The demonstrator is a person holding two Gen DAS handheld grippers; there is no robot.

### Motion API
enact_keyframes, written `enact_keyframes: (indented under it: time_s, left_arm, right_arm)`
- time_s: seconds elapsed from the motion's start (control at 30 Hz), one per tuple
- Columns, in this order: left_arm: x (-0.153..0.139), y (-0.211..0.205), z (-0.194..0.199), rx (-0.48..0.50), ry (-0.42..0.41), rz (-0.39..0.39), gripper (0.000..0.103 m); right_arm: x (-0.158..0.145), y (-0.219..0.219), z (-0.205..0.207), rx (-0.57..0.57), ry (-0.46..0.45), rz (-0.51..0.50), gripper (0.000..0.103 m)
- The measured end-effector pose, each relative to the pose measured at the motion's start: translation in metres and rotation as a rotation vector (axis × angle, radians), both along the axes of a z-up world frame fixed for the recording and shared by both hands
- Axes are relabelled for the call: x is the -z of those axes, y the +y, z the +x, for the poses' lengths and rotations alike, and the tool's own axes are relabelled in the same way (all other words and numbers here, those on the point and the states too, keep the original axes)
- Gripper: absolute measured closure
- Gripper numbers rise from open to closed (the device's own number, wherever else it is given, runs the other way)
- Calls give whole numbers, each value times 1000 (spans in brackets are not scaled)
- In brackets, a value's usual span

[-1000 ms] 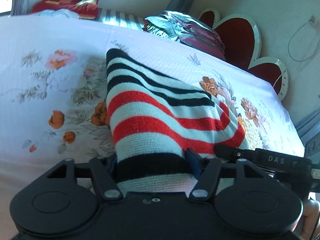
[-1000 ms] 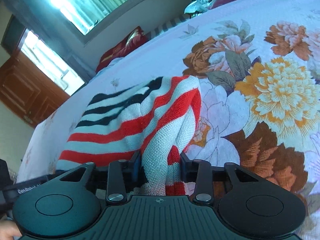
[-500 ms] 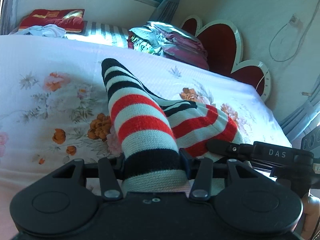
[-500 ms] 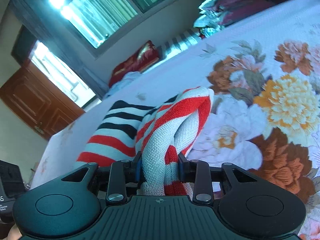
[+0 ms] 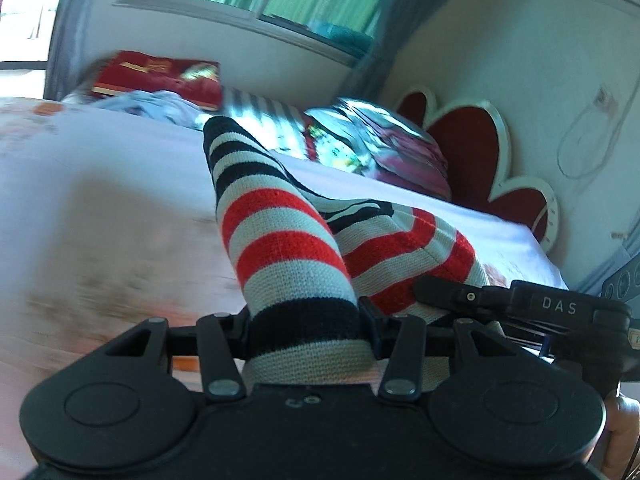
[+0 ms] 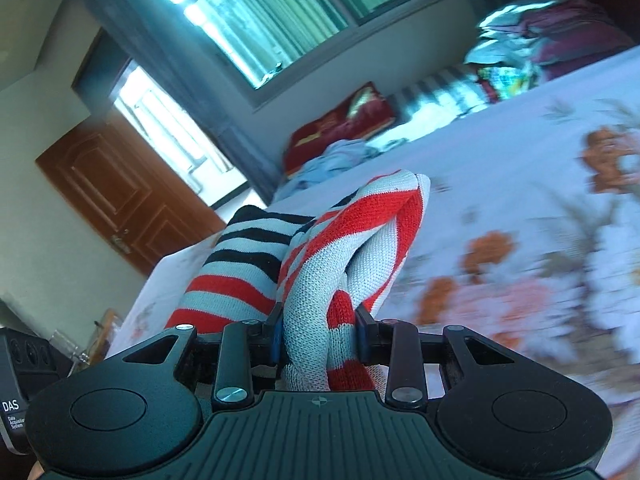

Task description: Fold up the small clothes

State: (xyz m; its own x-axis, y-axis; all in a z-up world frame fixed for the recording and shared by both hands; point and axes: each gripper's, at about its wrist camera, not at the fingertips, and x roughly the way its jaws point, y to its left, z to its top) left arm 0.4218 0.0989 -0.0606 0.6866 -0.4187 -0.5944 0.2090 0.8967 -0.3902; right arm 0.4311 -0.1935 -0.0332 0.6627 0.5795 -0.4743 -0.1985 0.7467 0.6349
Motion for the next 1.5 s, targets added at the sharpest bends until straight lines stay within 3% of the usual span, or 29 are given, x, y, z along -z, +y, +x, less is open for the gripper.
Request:
enact_keyframes:
  time_s: [0.23,0.43,0.53,0.7,0.83,0.97,1.1,1.2,1.33,1.5]
  left_arm:
    - [2,118,9,-55,-18,7,56]
    - [20,168,32,-64,-28,69,56]
    - [44,181,36,-77,-14,94,55]
    - [70,183,33,-118,-11,101,37]
    - [56,185,35,-138,-4,100,37]
    - [40,191,18,-205,-102,128,40]
    - [39,177,25,-160,-96,168,40]
    - [52,170,41,-169,-34,214,39]
    - [63,179,47,-208,31,147,31]
    - [49,182,30,-220,22,152,35]
  right_arm:
    - [7,136,16,-16,-16,-8,70]
    - [39,198,48,-20,19,-22,70]
    - [64,202,63,-16,69,-43,69]
    - [99,177,74,21,149,-58,69]
    - [81,178,70,38,98,-143,70]
    - [53,187,63,46,11,-201,69]
    - [37,218,67,14,-56,-266,70]
    - [52,237,84,8,-20,-327,70]
    - [86,248,100,-13,16,-427,70]
    - [76,240,88,0,-4,-407,70]
